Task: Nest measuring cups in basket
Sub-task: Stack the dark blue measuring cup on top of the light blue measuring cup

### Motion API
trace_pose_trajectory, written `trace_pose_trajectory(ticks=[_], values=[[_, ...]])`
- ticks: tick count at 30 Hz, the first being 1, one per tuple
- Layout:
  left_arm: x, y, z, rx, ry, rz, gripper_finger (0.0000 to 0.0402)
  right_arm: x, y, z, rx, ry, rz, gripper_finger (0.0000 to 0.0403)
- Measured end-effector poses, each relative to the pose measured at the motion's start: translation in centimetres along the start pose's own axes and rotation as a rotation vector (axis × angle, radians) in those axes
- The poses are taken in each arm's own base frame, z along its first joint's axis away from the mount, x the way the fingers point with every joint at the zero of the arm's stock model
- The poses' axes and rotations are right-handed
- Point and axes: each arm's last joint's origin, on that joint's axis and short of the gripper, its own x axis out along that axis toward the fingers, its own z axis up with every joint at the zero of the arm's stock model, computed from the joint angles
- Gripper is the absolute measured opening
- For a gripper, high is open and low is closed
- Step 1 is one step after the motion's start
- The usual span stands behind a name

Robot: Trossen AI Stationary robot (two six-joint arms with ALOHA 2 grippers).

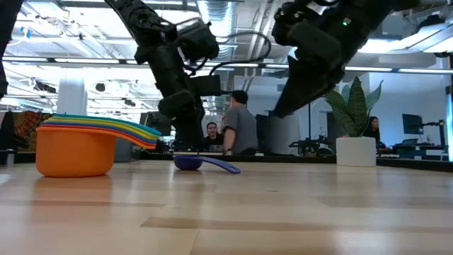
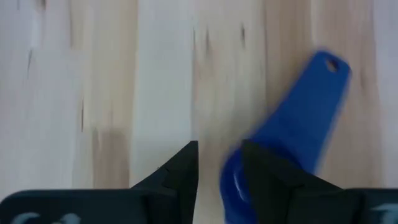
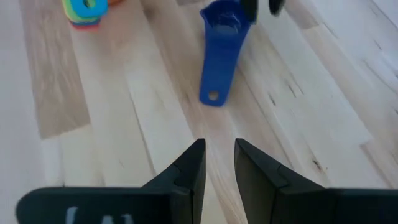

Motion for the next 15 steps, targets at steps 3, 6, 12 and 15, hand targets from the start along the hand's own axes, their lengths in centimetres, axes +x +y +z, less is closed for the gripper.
trace_pose_trajectory(ticks=[3,6,12,15], values=[[0.4,0.5,-0.4,-0.005,0.043,-0.05,0.0111,-0.2,0.3,0.0,-0.004,-0.005,0.008,0.0107],[1.1,0.7,-0.8,-0.002,0.071,-0.082,0.0111,-0.2,0.3,0.0,-0.01,-0.007,0.01,0.0107],[1.6,0.8,-1.2,-0.001,0.112,-0.058,0.0097,-0.2,0.2,-0.1,-0.019,0.001,0.004,0.0107],[1.6,0.8,-1.4,0.001,0.129,-0.042,0.0064,-0.1,0.2,-0.1,-0.017,-0.002,0.0,0.0107]])
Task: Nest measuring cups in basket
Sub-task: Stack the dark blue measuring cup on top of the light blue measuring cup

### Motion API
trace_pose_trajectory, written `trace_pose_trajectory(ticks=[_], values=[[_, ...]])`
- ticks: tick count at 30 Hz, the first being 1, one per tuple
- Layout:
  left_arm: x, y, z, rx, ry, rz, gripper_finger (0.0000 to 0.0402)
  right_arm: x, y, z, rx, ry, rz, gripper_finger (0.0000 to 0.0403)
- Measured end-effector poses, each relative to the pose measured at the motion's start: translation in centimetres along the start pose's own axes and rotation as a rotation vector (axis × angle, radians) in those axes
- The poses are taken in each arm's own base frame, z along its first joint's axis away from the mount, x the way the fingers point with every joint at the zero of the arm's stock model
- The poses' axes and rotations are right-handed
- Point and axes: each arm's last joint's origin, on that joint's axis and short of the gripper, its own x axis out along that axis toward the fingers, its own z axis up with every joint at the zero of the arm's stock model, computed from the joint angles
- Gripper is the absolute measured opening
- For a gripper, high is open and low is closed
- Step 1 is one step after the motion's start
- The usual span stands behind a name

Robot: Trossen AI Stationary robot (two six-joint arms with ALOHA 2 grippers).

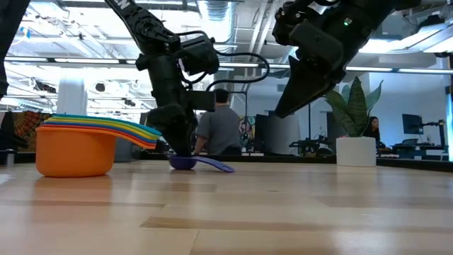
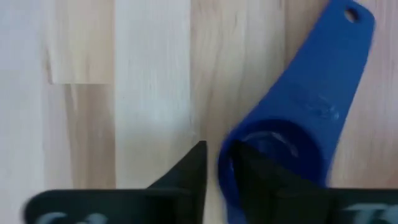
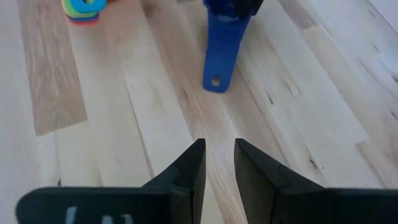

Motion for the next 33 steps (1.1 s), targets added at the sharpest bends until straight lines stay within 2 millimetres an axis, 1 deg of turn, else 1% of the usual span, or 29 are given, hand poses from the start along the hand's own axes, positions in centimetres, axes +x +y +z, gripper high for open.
trace_pose_trajectory(ticks=[3,4,9,13,15,17,20,23,25,29,33], values=[[0.0,0.0,0.0,-0.006,0.001,0.007,0.0017,0.0,0.0,0.0,0.002,-0.007,-0.007,0.0107],[0.0,0.0,0.1,-0.015,-0.006,0.006,0.001,0.0,0.0,0.0,0.001,-0.007,-0.008,0.0107],[-0.7,0.0,0.2,-0.105,-0.015,0.029,0.0007,0.0,0.0,0.1,0.003,-0.011,-0.009,0.0107],[-2.8,-0.5,0.4,-0.209,-0.029,0.066,0.0004,0.0,0.0,0.1,0.003,-0.01,-0.01,0.0106],[-4.4,-1.3,0.5,-0.237,-0.042,0.08,0.0003,0.0,0.0,0.1,0.003,-0.011,-0.012,0.0106],[-6.5,-2.4,0.4,-0.25,-0.045,0.094,0.0002,0.1,-0.1,0.2,0.008,-0.014,-0.015,0.0106],[-9.8,-4.8,-0.1,-0.275,-0.069,0.106,0.0003,0.1,-0.2,0.2,0.017,-0.016,-0.017,0.0106],[-12.5,-7.6,-1.3,-0.327,-0.114,0.074,0.0002,0.0,-0.1,0.2,0.016,-0.027,-0.032,0.0106],[-13.7,-9.4,-2.6,-0.373,-0.129,0.039,0.0003,0.1,-0.2,0.2,0.018,-0.034,-0.04,0.0106],[-14.9,-12.2,-5.0,-0.439,-0.153,0.005,0.0002,0.1,-0.2,0.4,0.022,-0.054,-0.058,0.0106],[-14.4,-13.6,-6.6,-0.507,-0.145,0.031,0.0002,0.2,-0.4,0.7,0.01,-0.07,-0.055,0.0106]])
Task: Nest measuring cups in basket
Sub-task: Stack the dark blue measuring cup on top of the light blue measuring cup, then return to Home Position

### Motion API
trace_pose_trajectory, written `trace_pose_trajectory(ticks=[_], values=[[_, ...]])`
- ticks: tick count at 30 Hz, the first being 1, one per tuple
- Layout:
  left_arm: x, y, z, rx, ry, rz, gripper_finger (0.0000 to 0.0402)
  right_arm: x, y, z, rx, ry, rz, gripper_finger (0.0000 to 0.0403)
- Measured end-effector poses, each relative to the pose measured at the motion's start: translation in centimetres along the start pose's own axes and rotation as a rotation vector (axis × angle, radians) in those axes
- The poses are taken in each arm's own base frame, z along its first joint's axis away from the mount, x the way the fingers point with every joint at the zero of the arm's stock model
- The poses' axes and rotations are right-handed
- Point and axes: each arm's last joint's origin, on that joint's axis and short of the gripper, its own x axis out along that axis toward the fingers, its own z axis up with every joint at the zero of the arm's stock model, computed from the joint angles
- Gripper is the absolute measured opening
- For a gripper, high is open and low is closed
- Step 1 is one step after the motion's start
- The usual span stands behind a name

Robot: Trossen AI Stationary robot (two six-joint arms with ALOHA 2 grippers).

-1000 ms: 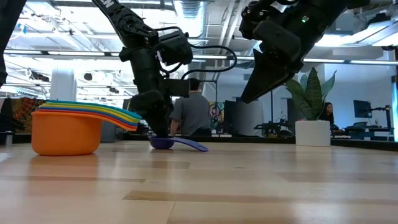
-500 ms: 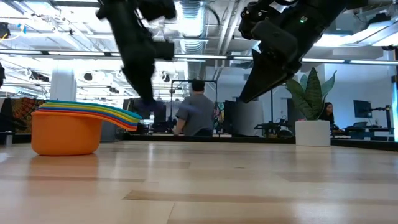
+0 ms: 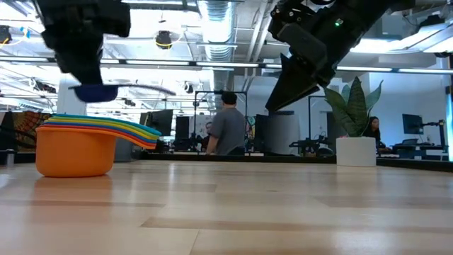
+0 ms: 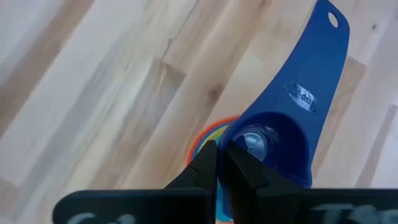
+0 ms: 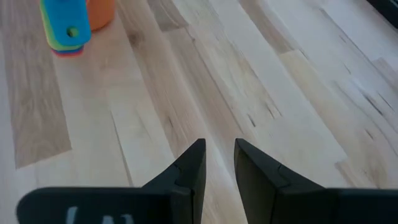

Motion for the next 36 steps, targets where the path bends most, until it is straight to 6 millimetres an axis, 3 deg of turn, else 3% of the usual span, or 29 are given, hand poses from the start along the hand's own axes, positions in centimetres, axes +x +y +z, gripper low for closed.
trace_pose_trajectory(ticks=[4,12,28,36], values=[[1.0,0.0,-1.2,-0.039,0.037,0.029,0.0002,0.1,0.0,0.3,-0.002,-0.014,0.011,0.0106],[1.7,-0.6,-1.6,-0.05,0.1,-0.019,0.0012,0.4,-0.4,0.5,0.007,-0.016,0.002,0.0117],[1.7,-0.6,-1.6,-0.061,0.09,-0.002,0.0062,0.6,-0.5,1.2,0.08,-0.055,0.023,0.0226],[1.7,-0.6,-1.6,-0.05,0.076,0.009,0.0074,0.8,-0.7,1.5,0.049,-0.069,0.04,0.0233]])
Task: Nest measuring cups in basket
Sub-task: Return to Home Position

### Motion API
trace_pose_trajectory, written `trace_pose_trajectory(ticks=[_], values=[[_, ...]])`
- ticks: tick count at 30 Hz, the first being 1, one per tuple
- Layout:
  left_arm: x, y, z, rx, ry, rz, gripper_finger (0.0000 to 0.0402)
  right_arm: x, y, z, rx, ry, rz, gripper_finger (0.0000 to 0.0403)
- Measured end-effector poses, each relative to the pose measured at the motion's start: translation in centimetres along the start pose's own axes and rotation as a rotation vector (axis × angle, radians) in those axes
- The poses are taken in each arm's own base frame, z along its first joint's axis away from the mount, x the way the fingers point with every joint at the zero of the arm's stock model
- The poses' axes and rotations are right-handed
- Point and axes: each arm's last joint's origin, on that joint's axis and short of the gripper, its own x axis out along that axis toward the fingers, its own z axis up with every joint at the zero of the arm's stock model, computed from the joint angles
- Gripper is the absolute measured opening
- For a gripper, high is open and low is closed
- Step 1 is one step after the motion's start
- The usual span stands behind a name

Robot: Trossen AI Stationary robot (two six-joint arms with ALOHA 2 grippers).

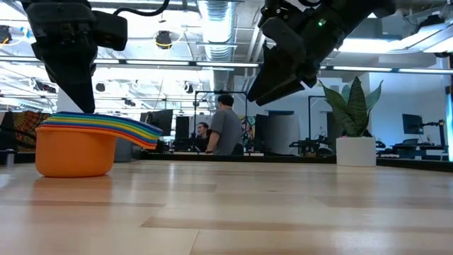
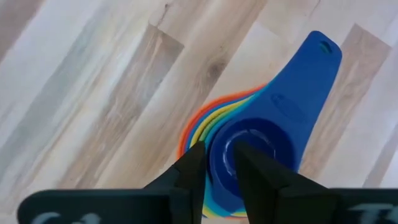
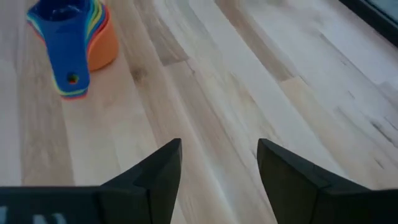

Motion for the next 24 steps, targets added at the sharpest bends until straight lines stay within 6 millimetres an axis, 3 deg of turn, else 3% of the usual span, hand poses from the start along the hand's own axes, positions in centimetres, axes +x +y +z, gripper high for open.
trace_pose_trajectory(ticks=[14,24], values=[[-0.4,-0.6,-0.6,0.066,-0.05,0.021,0.0073,0.0,0.0,0.0,-0.001,0.0,0.0,0.0233],[-2.6,-1.8,1.0,0.216,-0.151,0.052,0.0073,0.0,0.0,0.0,-0.001,-0.001,0.0,0.0233]])
